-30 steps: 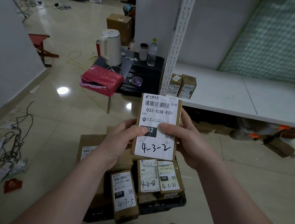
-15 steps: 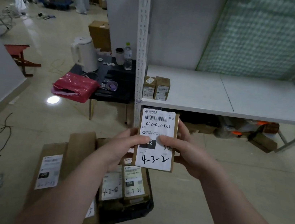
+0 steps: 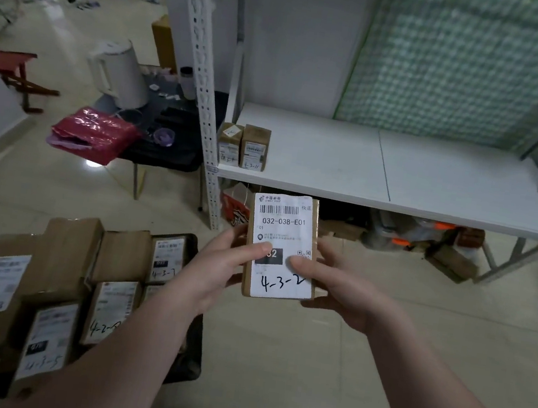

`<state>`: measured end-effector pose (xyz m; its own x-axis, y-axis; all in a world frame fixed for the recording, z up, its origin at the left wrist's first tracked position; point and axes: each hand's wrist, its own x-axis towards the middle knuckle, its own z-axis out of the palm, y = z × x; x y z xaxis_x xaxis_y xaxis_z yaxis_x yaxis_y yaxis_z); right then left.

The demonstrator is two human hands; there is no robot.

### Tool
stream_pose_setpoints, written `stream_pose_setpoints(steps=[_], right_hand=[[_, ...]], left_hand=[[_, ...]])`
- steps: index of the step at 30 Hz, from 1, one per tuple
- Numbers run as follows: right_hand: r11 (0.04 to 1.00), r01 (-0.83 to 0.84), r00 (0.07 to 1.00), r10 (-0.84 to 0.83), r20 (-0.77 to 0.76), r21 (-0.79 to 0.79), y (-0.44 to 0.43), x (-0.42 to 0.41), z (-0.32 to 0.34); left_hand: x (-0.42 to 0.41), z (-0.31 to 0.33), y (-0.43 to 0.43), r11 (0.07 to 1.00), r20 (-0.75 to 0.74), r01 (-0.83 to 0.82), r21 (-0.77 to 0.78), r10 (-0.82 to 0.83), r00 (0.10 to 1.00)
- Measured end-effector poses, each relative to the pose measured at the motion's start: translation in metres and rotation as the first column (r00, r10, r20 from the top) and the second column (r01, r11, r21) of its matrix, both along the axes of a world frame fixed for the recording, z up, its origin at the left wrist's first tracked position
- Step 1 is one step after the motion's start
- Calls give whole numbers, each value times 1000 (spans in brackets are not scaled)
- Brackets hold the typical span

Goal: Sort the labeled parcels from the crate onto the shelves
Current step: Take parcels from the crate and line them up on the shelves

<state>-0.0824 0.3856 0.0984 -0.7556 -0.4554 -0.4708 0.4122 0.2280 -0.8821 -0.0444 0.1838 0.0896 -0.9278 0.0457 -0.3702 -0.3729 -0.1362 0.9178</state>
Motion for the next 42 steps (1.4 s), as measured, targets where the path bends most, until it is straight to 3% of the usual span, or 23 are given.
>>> stream_pose_setpoints(steps=[12, 20, 27, 34, 42], right_hand=[[993, 104, 994, -101, 43, -61, 31, -54, -28], [982, 187, 981, -186, 61, -17, 25, -152, -58], [989, 150, 987, -149, 66, -11, -21, -266, -79], [988, 157, 983, -157, 91, 7, -54, -352, -111], [995, 100, 995, -100, 30, -3, -68, -429, -190]], left_hand=[[-66, -12, 37, 997, 13, 20, -79, -19, 1000], [-159, -45, 34, 962, 10, -5, -272, 7, 1000], [-259, -57, -8, 913, 6, -112, -393, 125, 992], [-342, -85, -34, 851, 30, -104, -515, 140, 990], [-408, -157, -43, 740, -12, -113, -663, 140, 990]])
